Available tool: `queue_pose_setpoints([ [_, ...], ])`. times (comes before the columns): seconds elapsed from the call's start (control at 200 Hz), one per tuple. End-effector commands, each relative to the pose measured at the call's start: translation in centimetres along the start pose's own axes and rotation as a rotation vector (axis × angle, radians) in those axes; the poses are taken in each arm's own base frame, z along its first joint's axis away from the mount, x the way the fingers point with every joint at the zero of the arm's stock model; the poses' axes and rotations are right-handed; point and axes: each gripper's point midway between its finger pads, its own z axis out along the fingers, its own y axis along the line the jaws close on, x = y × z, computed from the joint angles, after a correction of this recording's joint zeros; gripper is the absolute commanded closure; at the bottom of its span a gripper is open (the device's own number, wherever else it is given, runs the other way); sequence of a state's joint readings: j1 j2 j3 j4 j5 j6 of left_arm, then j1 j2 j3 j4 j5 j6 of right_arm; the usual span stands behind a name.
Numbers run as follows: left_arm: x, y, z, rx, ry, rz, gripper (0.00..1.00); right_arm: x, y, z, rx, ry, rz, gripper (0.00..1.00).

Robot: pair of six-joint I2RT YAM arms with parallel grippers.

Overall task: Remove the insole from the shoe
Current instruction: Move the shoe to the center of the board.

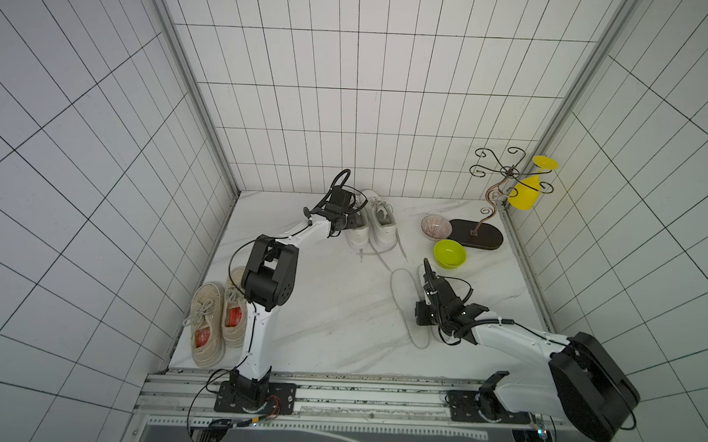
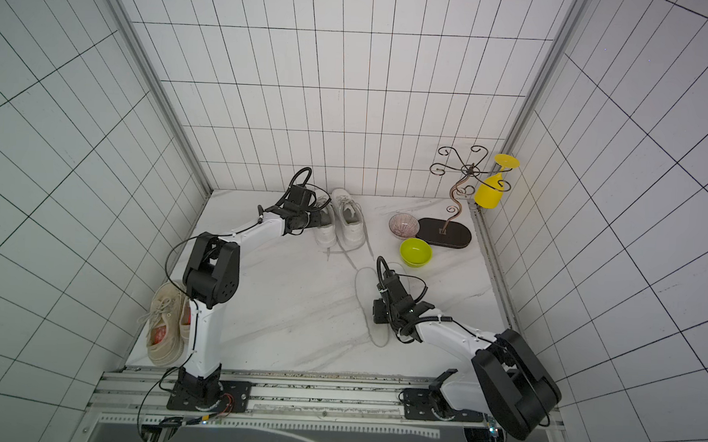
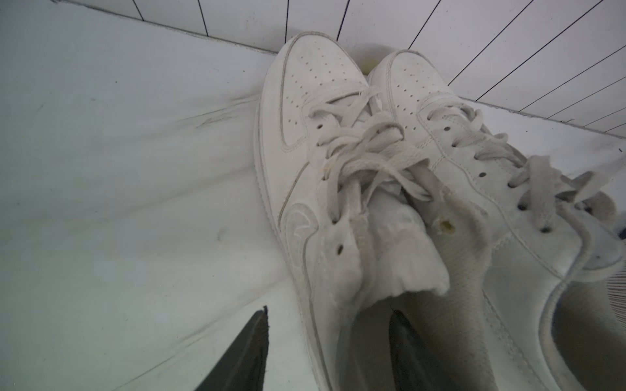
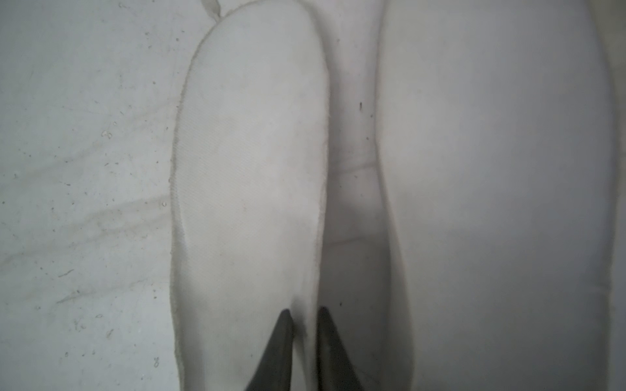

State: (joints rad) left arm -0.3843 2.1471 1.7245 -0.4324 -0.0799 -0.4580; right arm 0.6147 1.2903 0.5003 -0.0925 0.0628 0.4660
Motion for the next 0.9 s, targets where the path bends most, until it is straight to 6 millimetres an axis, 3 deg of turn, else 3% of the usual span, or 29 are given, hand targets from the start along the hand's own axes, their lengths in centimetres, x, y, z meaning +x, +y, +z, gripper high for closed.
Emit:
queue_pose_setpoints([
  [0.0, -1.8, 0.3, -4.9, -0.027, -0.018, -0.02, 0.4, -3.8, 0.5, -1.3, 0.024, -0.08, 0.006, 0.71],
  [0.22, -0.8, 2.8, -10.9, -0.076, -0.095, -0.083, 0.34, -6.0, 1.7, -4.4, -0.051, -0.187, -0.036, 0.54],
  [0.38, 1.6, 5.6, -15.0, -0.127, -0.15, -0.132, 0.32, -7.6, 3.4, -7.5, -0.161, -0.285, -0.058, 0.46],
  [0.55, 5.5, 11.5, -19.5, -0.343, -0.157, -0.21, 0.3, -8.2, 4.6, -9.3, -0.26, -0.358, -0.039, 0.43],
  [0.9, 12.7, 21.3, -27.4, -0.622, -0.177, -0.376, 0.25, -6.6, 4.5, -9.2, -0.311, -0.361, 0.012, 0.41],
])
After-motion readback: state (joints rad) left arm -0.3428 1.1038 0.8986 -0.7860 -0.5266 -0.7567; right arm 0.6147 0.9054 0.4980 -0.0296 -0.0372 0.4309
